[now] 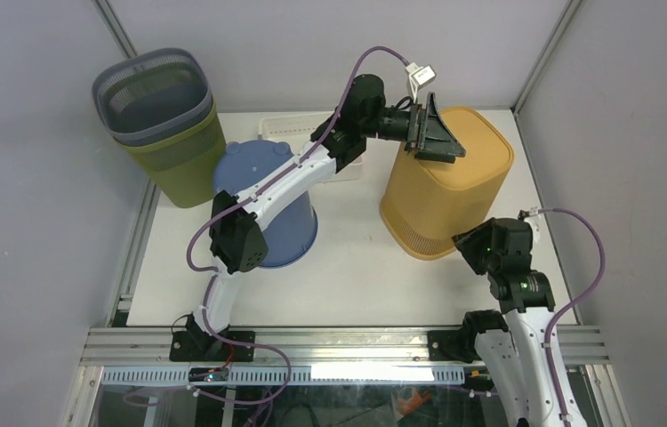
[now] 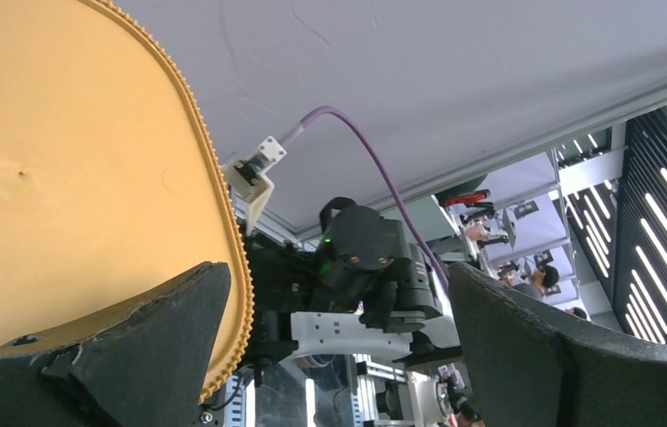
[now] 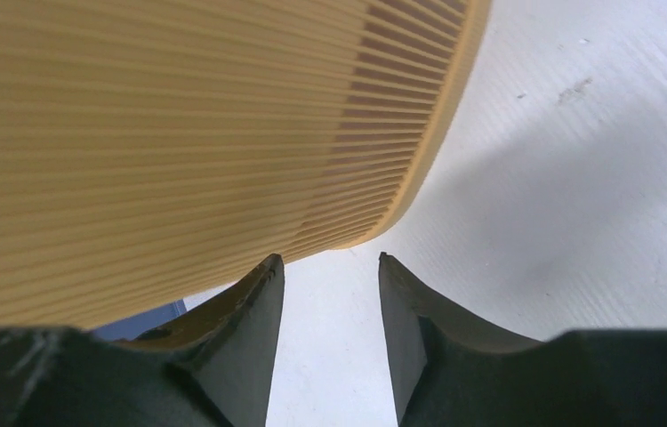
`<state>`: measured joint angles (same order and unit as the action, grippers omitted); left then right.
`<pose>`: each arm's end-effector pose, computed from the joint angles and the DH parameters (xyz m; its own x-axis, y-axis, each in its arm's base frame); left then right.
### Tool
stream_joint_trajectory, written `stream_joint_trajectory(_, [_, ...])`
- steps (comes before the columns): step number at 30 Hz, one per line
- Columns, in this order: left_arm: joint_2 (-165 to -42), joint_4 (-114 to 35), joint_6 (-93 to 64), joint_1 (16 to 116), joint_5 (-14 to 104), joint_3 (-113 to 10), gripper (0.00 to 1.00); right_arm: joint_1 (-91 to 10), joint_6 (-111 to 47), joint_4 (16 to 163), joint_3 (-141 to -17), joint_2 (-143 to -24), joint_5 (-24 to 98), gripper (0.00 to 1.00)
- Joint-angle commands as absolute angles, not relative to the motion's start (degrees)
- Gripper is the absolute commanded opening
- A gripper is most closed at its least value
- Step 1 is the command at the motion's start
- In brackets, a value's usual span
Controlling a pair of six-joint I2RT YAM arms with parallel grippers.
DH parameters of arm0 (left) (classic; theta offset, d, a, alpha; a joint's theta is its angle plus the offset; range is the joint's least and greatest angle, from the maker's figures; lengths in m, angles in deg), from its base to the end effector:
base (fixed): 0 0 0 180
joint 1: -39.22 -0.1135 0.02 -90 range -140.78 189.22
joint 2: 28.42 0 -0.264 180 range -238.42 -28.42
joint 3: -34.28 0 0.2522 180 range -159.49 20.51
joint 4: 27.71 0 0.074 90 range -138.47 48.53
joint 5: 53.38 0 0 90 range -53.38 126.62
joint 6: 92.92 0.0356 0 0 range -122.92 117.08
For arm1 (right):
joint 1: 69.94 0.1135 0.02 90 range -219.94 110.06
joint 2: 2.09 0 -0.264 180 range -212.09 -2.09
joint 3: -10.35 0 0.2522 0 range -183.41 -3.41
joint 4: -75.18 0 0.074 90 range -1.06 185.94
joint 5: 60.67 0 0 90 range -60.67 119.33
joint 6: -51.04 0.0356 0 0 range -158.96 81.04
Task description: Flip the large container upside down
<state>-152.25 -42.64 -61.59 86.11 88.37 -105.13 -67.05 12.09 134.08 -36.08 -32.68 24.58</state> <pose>0.3254 -0.3885 0.4016 -0.8404 0.1240 -0.5275 0.5207 -0.0852 -0.8495 0.1154 0.0029 0.2419 -0.4208 0.7548 -0.5033 0.5367 0.6544 0.5327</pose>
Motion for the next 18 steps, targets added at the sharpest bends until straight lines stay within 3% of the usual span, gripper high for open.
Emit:
stream_joint_trajectory(1, [-147.7,-45.0,-58.6,86.4,89.3,-107.3,0.99,-66.9,-0.1,132.5,-41.6,-30.7,33.1,0.49])
stream_joint_trajectory(6, [-140.4,-56.9,-46.9,86.5,82.2,-104.6,0.99,-66.9,-9.4,130.2,-44.3,-27.8,47.3,0.55])
stream_joint_trajectory(11, [-131.8,-71.1,-36.6,86.3,62.4,-102.5,0.99,-66.8,-9.9,123.1,-47.4,-29.9,60.5,0.56])
stream_joint_trajectory(18, [-123.2,-85.0,-28.5,85.7,35.5,-97.7,0.99,-66.6,-6.4,117.3,-51.7,-33.3,61.3,0.57])
